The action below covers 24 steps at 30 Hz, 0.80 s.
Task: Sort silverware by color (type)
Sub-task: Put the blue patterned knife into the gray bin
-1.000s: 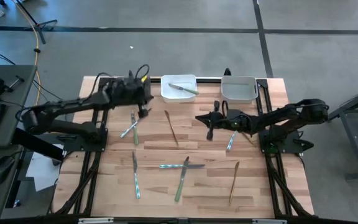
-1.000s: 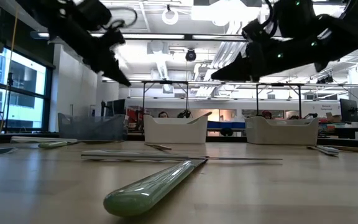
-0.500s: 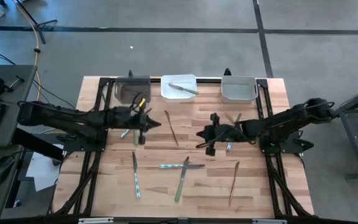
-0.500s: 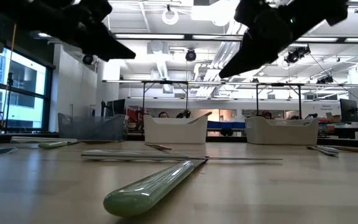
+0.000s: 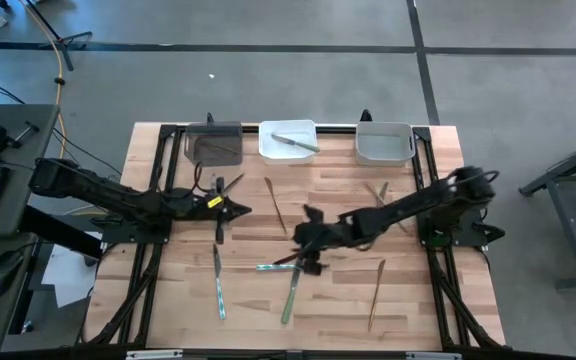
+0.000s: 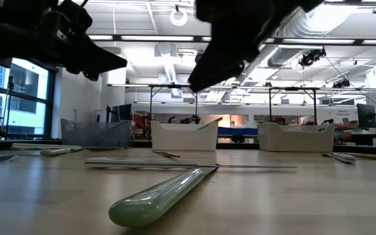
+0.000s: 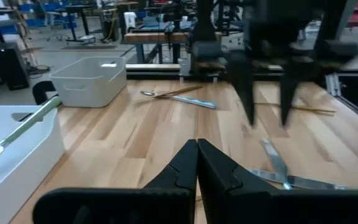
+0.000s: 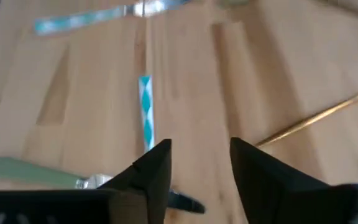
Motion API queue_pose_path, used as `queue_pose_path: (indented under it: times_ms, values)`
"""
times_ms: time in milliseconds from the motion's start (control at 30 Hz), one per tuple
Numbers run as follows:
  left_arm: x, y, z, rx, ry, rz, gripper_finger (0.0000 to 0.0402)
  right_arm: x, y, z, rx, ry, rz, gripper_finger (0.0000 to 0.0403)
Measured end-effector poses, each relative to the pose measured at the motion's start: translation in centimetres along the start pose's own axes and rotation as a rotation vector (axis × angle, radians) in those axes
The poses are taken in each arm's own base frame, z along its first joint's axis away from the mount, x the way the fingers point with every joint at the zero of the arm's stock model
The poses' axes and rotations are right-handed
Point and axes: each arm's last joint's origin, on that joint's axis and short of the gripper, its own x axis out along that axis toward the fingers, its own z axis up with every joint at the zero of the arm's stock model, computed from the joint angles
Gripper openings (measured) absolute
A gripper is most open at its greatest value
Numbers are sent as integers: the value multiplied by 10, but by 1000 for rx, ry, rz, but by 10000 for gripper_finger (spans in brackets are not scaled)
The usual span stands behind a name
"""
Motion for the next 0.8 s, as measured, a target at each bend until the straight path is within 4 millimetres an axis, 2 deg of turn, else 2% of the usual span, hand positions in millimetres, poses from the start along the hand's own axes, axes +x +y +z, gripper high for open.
queue_pose_path:
  times_ms: [133, 367, 600, 800]
  values:
    - [0, 0, 0, 10, 3, 2, 0, 27, 17, 9, -44, 96, 35, 168]
    - [0, 0, -3, 15, 31, 2, 0, 66, 35, 14, -76, 219, 117, 171]
    - [0, 1, -5, 18, 47, 12, 0, 91, 30, 3, -60, 302, 85, 145]
    - [0, 1, -5, 19, 54, 16, 0, 100, 25, -3, -55, 327, 69, 104]
